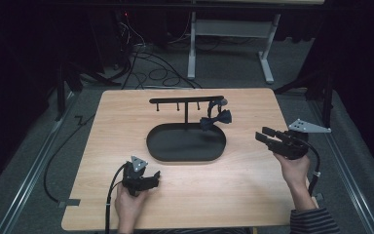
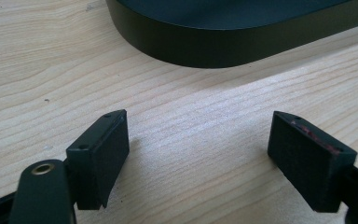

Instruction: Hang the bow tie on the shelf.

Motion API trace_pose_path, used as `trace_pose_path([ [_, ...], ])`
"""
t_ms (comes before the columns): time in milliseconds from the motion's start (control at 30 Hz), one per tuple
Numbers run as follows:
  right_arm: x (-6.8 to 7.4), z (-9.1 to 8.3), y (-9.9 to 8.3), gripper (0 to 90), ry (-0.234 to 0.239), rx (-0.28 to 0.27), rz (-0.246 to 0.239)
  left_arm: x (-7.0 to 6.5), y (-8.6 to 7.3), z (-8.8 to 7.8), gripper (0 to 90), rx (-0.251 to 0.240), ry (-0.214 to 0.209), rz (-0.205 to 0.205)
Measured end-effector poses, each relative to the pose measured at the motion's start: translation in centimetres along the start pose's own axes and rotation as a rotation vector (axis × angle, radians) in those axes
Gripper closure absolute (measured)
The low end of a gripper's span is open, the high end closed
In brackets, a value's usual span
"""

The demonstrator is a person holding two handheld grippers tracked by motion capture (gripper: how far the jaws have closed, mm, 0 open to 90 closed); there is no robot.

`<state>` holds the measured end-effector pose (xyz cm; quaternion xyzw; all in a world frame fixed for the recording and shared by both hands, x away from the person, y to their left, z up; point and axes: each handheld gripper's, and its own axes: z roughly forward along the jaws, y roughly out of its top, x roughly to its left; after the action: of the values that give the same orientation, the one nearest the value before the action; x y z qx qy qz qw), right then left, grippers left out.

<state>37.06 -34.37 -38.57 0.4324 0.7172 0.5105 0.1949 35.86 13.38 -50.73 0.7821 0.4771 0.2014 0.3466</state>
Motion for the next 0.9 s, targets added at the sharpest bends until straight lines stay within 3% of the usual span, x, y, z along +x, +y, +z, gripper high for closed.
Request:
trace_pose_path([
  [900, 0.2, 0.4, -3.1, 58.0, 0.043, 0.019, 0.065, 0.0, 0.0, 0.0, 21.0, 0.000, 0.000, -0.001],
])
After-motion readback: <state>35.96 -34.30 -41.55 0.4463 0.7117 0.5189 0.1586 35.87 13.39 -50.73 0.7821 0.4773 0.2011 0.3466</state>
